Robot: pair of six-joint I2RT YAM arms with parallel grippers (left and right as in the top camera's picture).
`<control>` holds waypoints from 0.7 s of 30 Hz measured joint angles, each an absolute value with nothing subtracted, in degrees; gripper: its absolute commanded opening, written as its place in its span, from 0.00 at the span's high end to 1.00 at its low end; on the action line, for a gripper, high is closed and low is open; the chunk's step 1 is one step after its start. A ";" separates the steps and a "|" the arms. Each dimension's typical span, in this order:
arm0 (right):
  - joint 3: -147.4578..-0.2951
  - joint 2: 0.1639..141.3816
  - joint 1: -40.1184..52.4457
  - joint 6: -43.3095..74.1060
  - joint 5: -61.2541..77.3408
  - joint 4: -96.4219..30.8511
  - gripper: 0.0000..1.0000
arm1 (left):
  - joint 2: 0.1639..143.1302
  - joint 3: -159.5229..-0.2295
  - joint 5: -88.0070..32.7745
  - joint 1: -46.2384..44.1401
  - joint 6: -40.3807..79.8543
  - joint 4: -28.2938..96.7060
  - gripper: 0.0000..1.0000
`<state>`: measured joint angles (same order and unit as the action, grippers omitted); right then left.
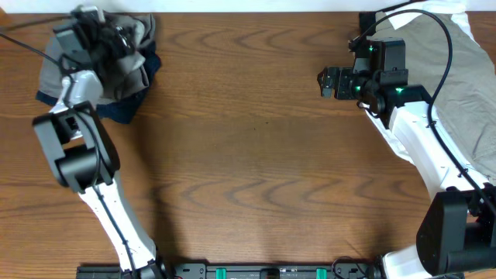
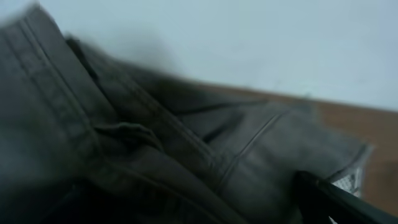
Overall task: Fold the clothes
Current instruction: 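Lower the shorts onto the navy garment with the left gripper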
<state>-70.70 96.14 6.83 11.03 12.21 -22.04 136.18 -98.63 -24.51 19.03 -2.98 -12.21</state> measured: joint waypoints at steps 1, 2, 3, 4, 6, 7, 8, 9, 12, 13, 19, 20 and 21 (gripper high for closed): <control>-70.70 96.14 6.83 11.03 12.21 -22.02 0.01 | 137.71 -98.61 -24.64 18.94 -2.98 -13.45 0.02; -70.70 96.14 6.83 11.03 12.21 -22.00 0.01 | 138.74 -98.61 -24.75 18.87 -2.98 -14.44 0.02; -70.70 96.14 6.83 11.03 12.21 -22.02 0.01 | 139.55 -98.61 -24.88 18.81 -2.98 -15.33 0.02; -70.70 96.14 6.83 11.03 12.21 -22.02 0.01 | 140.27 -98.61 -24.93 18.72 -2.98 -16.12 0.02; -70.70 96.14 6.83 11.03 12.21 -22.02 0.01 | 141.05 -98.72 -24.93 18.59 -2.98 -17.08 0.02; -70.70 96.14 6.83 11.03 12.23 -22.02 0.01 | 141.25 -98.87 -24.93 18.52 -2.98 -17.21 0.02; -70.70 96.14 6.83 11.03 12.21 -22.02 0.01 | 141.45 -99.02 -24.93 18.48 -2.98 -17.34 0.02; -70.70 96.14 6.83 11.03 12.21 -22.02 0.01 | 141.58 -99.09 -24.91 18.41 -2.98 -17.47 0.02; -70.70 96.14 6.83 11.03 12.23 -22.02 0.01 | 141.80 -99.13 -24.86 18.22 -2.98 -18.65 0.02; -70.70 96.14 6.83 11.03 12.21 -22.02 0.01 | 141.86 -99.13 -24.93 18.17 -2.98 -18.98 0.02; -70.70 96.14 6.83 11.03 12.23 -22.04 0.01 | 140.77 -99.07 -25.21 17.91 -3.01 -17.58 0.02; -70.70 96.14 6.83 11.03 12.21 -22.02 0.01 | 140.07 -98.98 -25.30 17.82 -3.16 -16.64 0.02; -70.70 96.14 6.83 11.03 12.21 -22.02 0.01 | 139.17 -98.83 -25.39 17.67 -3.33 -15.51 0.02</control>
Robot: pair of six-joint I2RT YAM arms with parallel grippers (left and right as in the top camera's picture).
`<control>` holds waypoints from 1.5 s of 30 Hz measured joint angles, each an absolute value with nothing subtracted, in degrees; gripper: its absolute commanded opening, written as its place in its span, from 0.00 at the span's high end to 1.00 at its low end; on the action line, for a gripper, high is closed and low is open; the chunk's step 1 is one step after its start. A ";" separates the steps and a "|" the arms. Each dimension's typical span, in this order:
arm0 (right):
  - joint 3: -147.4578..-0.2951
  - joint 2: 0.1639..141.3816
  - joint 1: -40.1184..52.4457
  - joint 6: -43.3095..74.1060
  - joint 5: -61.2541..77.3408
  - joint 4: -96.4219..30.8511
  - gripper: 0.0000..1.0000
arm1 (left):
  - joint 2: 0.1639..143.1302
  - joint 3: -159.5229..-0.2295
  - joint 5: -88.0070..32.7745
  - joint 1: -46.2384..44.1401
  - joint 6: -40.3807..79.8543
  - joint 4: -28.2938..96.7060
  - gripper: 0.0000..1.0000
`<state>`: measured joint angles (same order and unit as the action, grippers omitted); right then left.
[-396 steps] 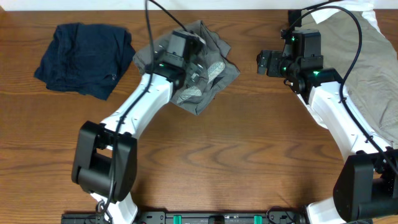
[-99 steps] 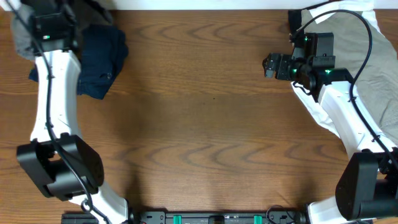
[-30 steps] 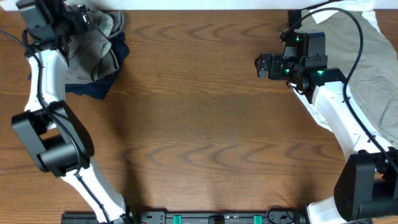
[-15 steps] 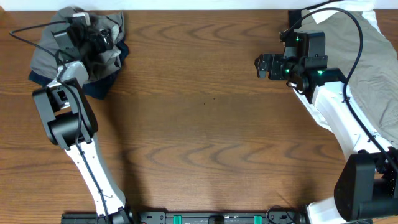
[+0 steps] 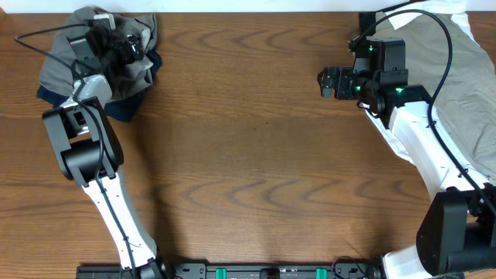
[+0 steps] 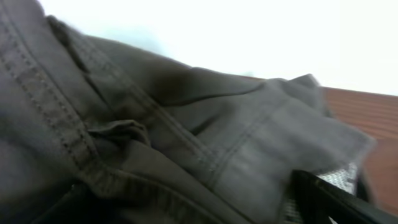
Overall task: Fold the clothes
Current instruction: 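Lower the shorts onto the navy garment with the left gripper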
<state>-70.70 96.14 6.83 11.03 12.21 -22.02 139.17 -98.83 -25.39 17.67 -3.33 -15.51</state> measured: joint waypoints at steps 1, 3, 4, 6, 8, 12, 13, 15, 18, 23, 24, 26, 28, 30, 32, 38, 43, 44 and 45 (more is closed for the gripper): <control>-70.70 96.14 6.83 11.03 12.23 -22.04 0.01 | 137.95 -98.65 -25.47 17.50 -3.73 -14.04 0.02; -70.70 96.14 6.83 11.03 12.21 -22.02 0.01 | 135.09 -98.08 -25.76 17.02 -4.99 -11.14 0.02; -70.70 96.14 6.83 11.03 12.23 -22.04 0.01 | 133.23 -97.93 -25.50 16.71 -6.13 -8.82 0.02; -70.70 96.14 6.83 11.03 12.23 -22.04 0.01 | 128.95 -97.84 -24.21 16.27 -9.02 -4.29 0.02; -70.70 96.16 6.83 11.03 12.40 -22.02 0.01 | 125.10 -97.84 -21.28 15.84 -11.97 -1.50 0.02; -70.70 96.14 6.83 11.03 12.82 -22.04 0.01 | 119.66 -98.04 -13.30 15.75 -16.99 0.93 0.02; -70.70 96.14 6.83 11.00 12.93 -22.02 0.01 | 119.33 -98.26 -11.79 16.05 -17.85 1.52 0.02; -70.70 96.14 6.83 11.03 13.10 -22.02 0.01 | 119.83 -98.30 -9.80 17.06 -18.76 2.83 0.02; -70.70 96.14 6.83 11.00 13.28 -22.02 0.01 | 122.65 -98.28 -8.34 19.11 -19.16 3.22 0.02; -70.70 96.14 6.83 11.03 13.37 -22.02 0.01 | 129.40 -98.21 -7.05 22.65 -19.14 3.09 0.02; -70.70 96.16 6.83 11.00 13.39 -22.02 0.01 | 130.72 -98.17 -7.07 23.27 -19.16 2.90 0.02; -70.70 96.14 6.83 11.03 13.41 -22.02 0.01 | 132.88 -98.15 -7.46 24.05 -19.14 2.39 0.02; -70.70 96.16 6.83 11.00 13.50 -22.02 0.01 | 133.73 -98.15 -8.25 24.32 -19.14 2.00 0.02; -70.70 96.14 6.83 11.03 13.58 -22.02 0.01 | 133.84 -98.17 -8.69 24.32 -19.11 1.85 0.02; -70.70 96.14 6.83 11.00 13.63 -22.02 0.01 | 133.84 -98.17 -8.84 24.34 -19.07 1.72 0.02; -70.70 96.14 6.83 9.47 13.74 -20.51 0.01 | 133.19 -98.17 -8.95 24.32 -18.13 2.39 0.02; -71.07 96.14 6.83 6.42 13.76 -18.48 0.01 | 127.63 -97.56 -9.08 23.99 -16.91 6.74 0.02; -71.46 96.14 6.83 5.61 13.76 -18.50 0.01 | 125.54 -97.47 -9.08 23.83 -16.69 7.60 0.02; -71.96 96.14 6.83 4.93 13.74 -18.52 0.01 | 123.31 -97.45 -9.10 23.62 -16.53 8.47 0.02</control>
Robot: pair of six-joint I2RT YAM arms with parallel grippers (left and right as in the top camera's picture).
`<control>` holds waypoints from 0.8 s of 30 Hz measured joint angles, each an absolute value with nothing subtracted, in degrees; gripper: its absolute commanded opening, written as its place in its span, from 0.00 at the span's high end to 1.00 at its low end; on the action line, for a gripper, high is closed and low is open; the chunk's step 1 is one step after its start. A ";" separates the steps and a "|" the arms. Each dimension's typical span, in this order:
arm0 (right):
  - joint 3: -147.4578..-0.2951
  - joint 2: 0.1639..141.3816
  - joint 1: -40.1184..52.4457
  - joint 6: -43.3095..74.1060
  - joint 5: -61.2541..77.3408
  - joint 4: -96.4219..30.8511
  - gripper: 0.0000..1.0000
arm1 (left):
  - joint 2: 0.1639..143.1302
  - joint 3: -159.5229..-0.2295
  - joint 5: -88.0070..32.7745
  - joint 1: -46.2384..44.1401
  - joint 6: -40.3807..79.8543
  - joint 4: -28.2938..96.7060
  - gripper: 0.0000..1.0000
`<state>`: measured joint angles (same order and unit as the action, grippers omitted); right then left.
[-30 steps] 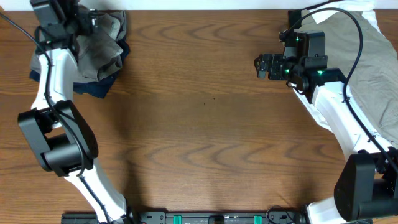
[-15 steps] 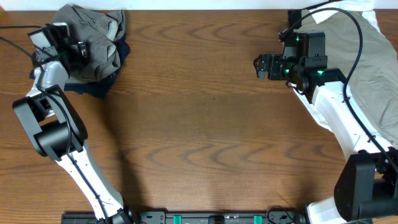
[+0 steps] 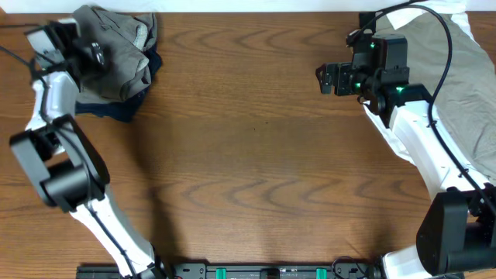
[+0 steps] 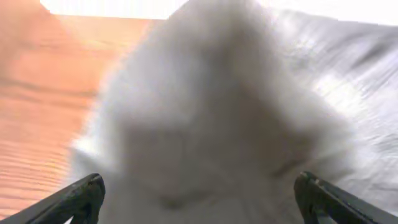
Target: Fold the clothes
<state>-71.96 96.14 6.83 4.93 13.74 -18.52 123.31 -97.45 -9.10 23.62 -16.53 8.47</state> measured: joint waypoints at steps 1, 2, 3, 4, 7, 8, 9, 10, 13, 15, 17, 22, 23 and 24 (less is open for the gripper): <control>-72.82 96.14 6.83 4.05 13.74 -18.55 0.01 | 121.14 -97.45 -9.08 23.42 -16.47 9.17 0.02; -73.78 96.14 6.83 3.36 13.72 -18.55 0.01 | 118.24 -97.45 -9.13 23.11 -16.32 9.74 0.02; -74.87 96.05 6.83 2.81 13.72 -18.52 0.01 | 115.48 -97.45 -9.15 22.87 -16.10 10.50 0.02; -75.70 95.96 6.83 2.44 13.72 -18.48 0.01 | 113.34 -97.45 -9.17 22.65 -15.79 11.03 0.02; -78.43 94.35 6.83 1.69 13.72 -18.33 0.01 | 105.69 -97.45 -9.34 21.69 -13.17 13.19 0.02; -79.09 93.30 6.83 1.56 13.74 -18.31 0.01 | 103.50 -97.47 -9.52 21.34 -11.92 14.17 0.02; -79.53 92.07 6.85 1.39 13.78 -18.15 0.01 | 101.54 -97.51 -9.52 20.95 -10.68 15.57 0.02; -79.75 90.85 6.85 1.21 13.82 -17.82 0.01 | 99.96 -97.51 -9.58 20.60 -9.65 17.34 0.02; -80.09 86.15 7.35 0.93 14.06 -16.19 0.01 | 95.68 -97.54 -10.00 19.07 -6.59 23.44 0.02; -80.58 83.35 7.88 0.78 14.44 -16.01 0.01 | 94.21 -97.54 -10.31 18.06 -5.23 25.67 0.02; -80.93 81.34 8.29 0.75 14.81 -15.94 0.01 | 93.60 -97.54 -10.41 17.10 -4.25 26.50 0.02; -81.06 80.23 8.27 0.71 14.90 -16.47 0.01 | 93.65 -97.51 -10.57 16.45 -3.05 26.85 0.02; -81.06 80.29 8.27 0.71 14.87 -17.04 0.01 | 93.65 -97.51 -10.57 16.45 -2.96 26.83 0.02; -81.06 80.38 8.27 0.69 14.87 -17.72 0.01 | 93.65 -97.51 -10.57 16.45 -2.90 26.85 0.02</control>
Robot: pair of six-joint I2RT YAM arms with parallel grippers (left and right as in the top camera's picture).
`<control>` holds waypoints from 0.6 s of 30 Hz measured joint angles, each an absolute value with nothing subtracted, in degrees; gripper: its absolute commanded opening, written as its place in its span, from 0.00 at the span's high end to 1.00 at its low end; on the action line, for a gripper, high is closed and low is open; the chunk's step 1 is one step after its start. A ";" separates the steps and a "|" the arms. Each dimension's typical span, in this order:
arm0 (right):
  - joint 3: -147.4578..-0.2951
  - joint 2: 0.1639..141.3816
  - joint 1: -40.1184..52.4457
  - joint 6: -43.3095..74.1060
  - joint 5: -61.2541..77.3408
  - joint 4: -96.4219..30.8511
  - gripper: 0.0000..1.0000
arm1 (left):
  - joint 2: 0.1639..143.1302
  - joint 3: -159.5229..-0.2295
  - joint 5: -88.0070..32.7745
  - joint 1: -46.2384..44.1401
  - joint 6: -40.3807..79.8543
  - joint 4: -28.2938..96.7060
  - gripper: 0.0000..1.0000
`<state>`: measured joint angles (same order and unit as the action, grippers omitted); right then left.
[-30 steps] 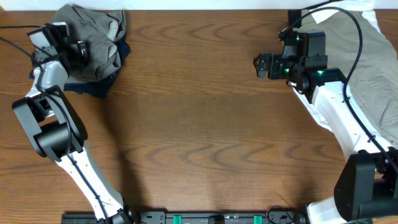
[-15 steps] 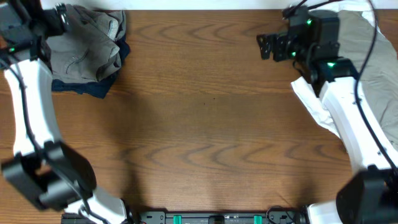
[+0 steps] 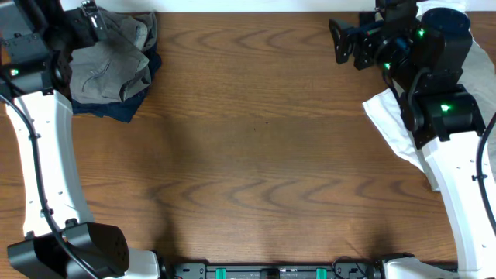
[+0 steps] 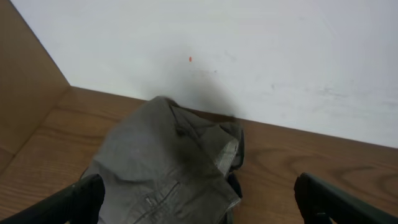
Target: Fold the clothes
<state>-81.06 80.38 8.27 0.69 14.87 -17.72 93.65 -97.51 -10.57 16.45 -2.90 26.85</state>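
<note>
A crumpled grey pair of trousers (image 3: pixel 108 66) lies on a dark blue garment (image 3: pixel 128 108) in the table's far left corner. In the left wrist view the grey trousers (image 4: pixel 165 162) sit below and between my fingertips (image 4: pixel 87 198). My left gripper (image 3: pixel 87 22) hangs open above the pile's back edge, holding nothing. Its jaws stand wide apart. My right gripper (image 3: pixel 345 40) is raised near the far right edge, over bare wood. A pale cloth (image 3: pixel 387 120) lies under the right arm.
A white wall (image 4: pixel 261 56) runs along the table's far edge. A brown panel (image 4: pixel 22 93) stands at the left. The wooden table (image 3: pixel 256 155) stretches between the two arms. The right arm hides much of the pale cloth.
My left gripper was low against the pile's left side, the view filled with blurred cloth. Now it is lifted well above the pile, still open. The right arm has also risen toward the back.
At first my left gripper was down in the grey trousers on the pile, and stayed there a moment later. Then it stood at the pile's left edge. Now it hangs open above, and the pile rests in its corner. The right gripper held nothing throughout.
</note>
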 measured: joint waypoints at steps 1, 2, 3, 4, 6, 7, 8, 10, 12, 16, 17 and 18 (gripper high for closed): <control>-81.06 80.40 8.27 0.67 14.90 -18.41 0.01 | 93.65 -97.51 -10.57 16.49 -2.79 26.85 0.02; -81.06 80.40 8.27 0.62 14.87 -19.11 0.01 | 93.65 -97.51 -10.57 16.47 -2.76 26.87 0.02; -81.06 80.40 8.27 0.60 14.87 -20.12 0.01 | 93.65 -97.51 -10.57 16.49 -2.76 26.87 0.02; -81.06 80.40 8.27 0.56 14.83 -21.30 0.01 | 93.65 -97.51 -10.57 16.47 -2.76 26.85 0.02; -81.06 80.40 8.27 0.21 14.41 -24.53 0.01 | 93.65 -97.51 -10.55 16.47 -2.76 26.87 0.02; -81.08 80.40 8.27 0.05 13.91 -26.81 0.01 | 93.65 -97.51 -10.55 16.47 -2.76 26.87 0.02; -81.10 80.40 8.29 -0.16 13.26 -29.47 0.01 | 93.65 -97.51 -10.55 16.47 -2.74 26.87 0.02; -81.06 80.20 8.27 -0.45 12.82 -35.44 0.01 | 93.65 -97.51 -10.57 16.47 -2.76 26.87 0.02; -80.82 79.11 8.29 -0.38 13.21 -40.18 0.01 | 93.65 -97.51 -10.57 16.49 -2.74 26.87 0.02; -79.72 71.99 7.57 -0.38 13.80 -48.03 0.01 | 93.65 -97.51 -10.57 16.47 -2.74 26.87 0.02; -79.68 70.00 7.22 -0.43 13.91 -49.74 0.01 | 93.65 -97.51 -10.57 16.49 -2.74 26.87 0.02; -79.72 67.57 6.37 -0.21 14.20 -51.94 0.01 | 93.65 -97.51 -10.57 16.49 -2.74 26.87 0.02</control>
<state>-79.72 67.57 6.37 -0.21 14.20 -51.94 93.65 -97.51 -10.57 16.49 -2.74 26.87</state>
